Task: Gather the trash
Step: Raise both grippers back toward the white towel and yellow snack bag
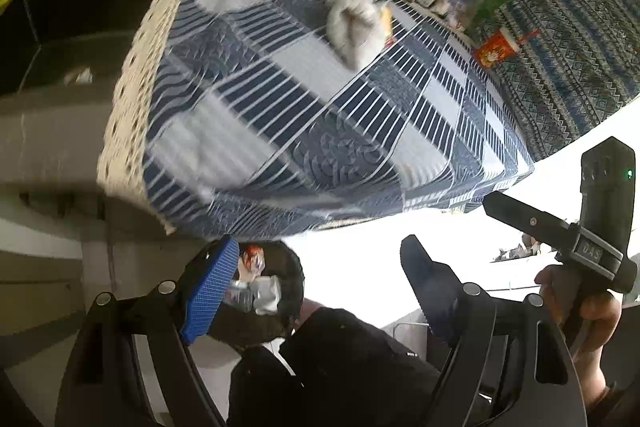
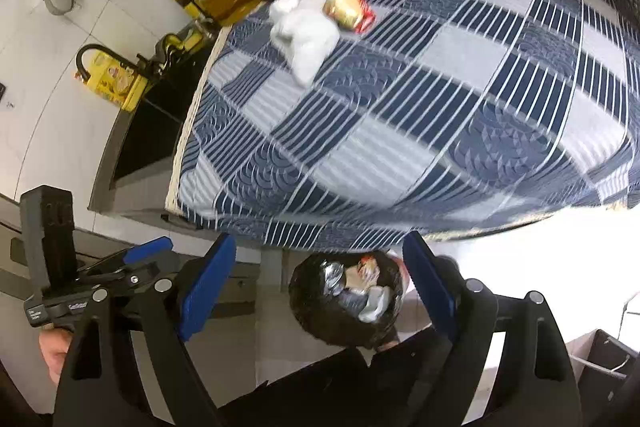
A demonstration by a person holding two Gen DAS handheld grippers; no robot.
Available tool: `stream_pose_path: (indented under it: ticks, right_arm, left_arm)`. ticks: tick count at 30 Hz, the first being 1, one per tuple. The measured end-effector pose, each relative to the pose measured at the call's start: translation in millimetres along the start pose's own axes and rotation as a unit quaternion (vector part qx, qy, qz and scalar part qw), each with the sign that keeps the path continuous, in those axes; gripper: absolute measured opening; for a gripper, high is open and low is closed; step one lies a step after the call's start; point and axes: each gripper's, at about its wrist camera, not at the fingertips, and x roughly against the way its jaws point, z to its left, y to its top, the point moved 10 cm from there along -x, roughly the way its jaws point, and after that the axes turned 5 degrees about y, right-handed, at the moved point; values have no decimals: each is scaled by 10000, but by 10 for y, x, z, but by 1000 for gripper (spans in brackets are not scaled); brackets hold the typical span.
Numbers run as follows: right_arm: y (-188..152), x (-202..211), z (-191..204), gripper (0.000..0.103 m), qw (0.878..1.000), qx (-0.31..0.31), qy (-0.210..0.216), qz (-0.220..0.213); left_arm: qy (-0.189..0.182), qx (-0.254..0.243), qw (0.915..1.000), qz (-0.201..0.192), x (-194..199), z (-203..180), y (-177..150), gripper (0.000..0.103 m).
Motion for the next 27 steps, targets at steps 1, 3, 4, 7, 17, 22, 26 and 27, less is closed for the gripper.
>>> stream_pose_path:
  ticks: [1,3,4,7,17,22,26,27]
  right_arm:
    - [46,24,-6,85,10000,24,24,-49]
    - [188,97,-56,85,9998,109,30,-151]
    - [234,112,-77,85,9998,114,29,-172]
    - [418,153,-160,85,9995,169,91,-257]
    - [1001,40,-406,85,9979,523,342,-172]
    - [1295,-43,-506,85,9963,693,502,-120]
    - [1505,-155,-608,85,9954,759,579,1]
    - [1547,-177,-622,85,9951,783,609,19]
  left_arm:
    - [8,-26,10000,-28,5,-52,68,81]
    - [36,-72,9999,-65,2,-111,162,81]
    - [54,-84,9999,-87,0,-146,215,81]
    - [107,-66,9998,-184,-11,-234,390,81]
    - [308,195,9990,-253,-231,-390,868,81]
    - [445,363,9981,-241,-429,-436,1162,80]
    - [749,308,9965,-222,-617,-427,1376,81]
    - [776,304,9963,-226,-651,-429,1421,81]
